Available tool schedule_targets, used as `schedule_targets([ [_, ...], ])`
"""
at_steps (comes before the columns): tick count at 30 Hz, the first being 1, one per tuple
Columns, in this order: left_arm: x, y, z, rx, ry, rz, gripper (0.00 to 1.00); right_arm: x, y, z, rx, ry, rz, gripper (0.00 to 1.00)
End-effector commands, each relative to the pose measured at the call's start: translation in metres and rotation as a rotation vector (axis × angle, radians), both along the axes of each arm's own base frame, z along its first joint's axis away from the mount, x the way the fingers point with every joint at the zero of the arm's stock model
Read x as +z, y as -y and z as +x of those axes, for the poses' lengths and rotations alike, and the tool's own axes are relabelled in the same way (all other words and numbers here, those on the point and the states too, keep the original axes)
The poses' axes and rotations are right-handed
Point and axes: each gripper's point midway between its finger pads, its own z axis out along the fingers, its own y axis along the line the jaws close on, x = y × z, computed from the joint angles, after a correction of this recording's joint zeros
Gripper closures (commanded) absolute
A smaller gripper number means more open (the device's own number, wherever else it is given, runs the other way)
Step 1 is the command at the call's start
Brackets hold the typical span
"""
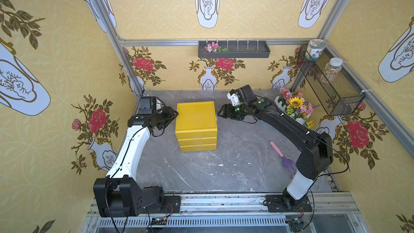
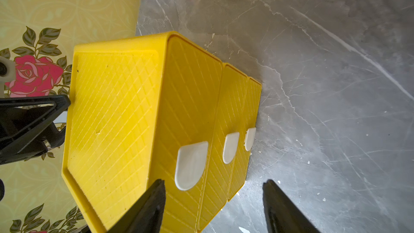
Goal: Take the seed bags out of the drawer
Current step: Open the drawer in the storage box.
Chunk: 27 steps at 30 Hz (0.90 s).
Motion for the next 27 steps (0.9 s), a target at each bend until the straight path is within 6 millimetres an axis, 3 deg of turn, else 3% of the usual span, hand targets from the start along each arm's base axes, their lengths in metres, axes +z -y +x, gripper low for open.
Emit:
schedule_targets([
  [1,-0.008,0.002,-0.001,-0.017,-0.017,0.013,0.42,0.003,-0.007,0.003,0.004,0.002,0.024,0.28],
  [14,-0.030,-0.001,-0.007,0.011,-0.079,0.030,0.46,-0.004,-0.015,0.001,0.021,-0.018,0.020,0.31],
  [19,-0.031,-0.003,-0.008,0.017,-0.083,0.035,0.47,-0.011,-0.012,0.001,0.011,-0.031,-0.004,0.39],
  [27,-0.031,-0.004,-0.008,0.026,-0.088,0.039,0.47,-0.010,-0.001,0.004,-0.025,-0.015,-0.063,0.61],
])
